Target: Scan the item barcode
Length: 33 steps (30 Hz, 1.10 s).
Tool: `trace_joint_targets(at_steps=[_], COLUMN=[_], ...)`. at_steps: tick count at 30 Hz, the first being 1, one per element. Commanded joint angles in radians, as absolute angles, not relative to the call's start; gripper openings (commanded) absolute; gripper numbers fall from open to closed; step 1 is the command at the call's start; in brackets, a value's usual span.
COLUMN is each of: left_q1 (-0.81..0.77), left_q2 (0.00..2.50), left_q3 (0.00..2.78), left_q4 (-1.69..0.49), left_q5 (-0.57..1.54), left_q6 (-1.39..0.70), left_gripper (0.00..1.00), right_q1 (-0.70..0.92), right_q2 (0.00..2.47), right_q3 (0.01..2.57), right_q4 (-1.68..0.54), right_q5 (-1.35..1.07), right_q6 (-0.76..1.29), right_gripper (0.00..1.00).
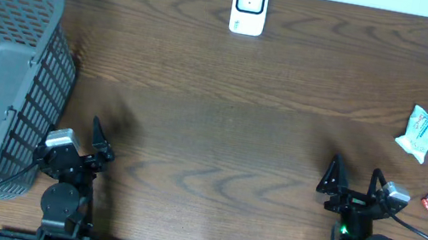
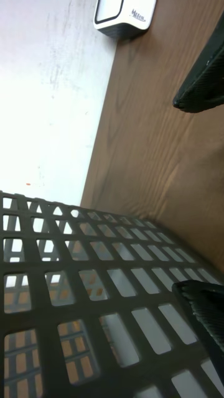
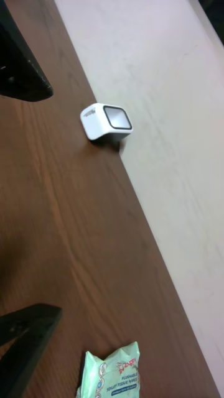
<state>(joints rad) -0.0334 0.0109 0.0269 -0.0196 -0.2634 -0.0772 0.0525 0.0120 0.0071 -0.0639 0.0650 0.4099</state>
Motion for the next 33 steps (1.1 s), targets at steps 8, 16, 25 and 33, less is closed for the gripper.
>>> trace_joint_targets(at_steps=[8, 16, 25, 33], left_q1=[-0.029, -0.038, -0.038, -0.038], left_q2=[0.009, 0.002, 0.004, 0.004], left_q3=[0.004, 0.005, 0.005, 0.005], left_q4=[-0.059, -0.058, -0.058, -0.056], left_q5=[-0.218, -0.198, -0.198, -0.198], left_q6=[-0.056, -0.053, -0.053, -0.053], left_gripper=[0.86, 0.86, 0.86, 0.86], right_q1=[0.041, 0.041, 0.041, 0.041], right_q2=[0.006, 0.006, 0.006, 0.006], right_q3=[0.006, 0.006, 0.006, 0.006], right_q4=[-0.068, -0.067, -0.067, -0.067], right_q5=[0.076, 0.076, 0.076, 0.076], right_q6=[0.411, 0.411, 0.411, 0.411], right_gripper=[0.99, 0.99, 0.99, 0.99])
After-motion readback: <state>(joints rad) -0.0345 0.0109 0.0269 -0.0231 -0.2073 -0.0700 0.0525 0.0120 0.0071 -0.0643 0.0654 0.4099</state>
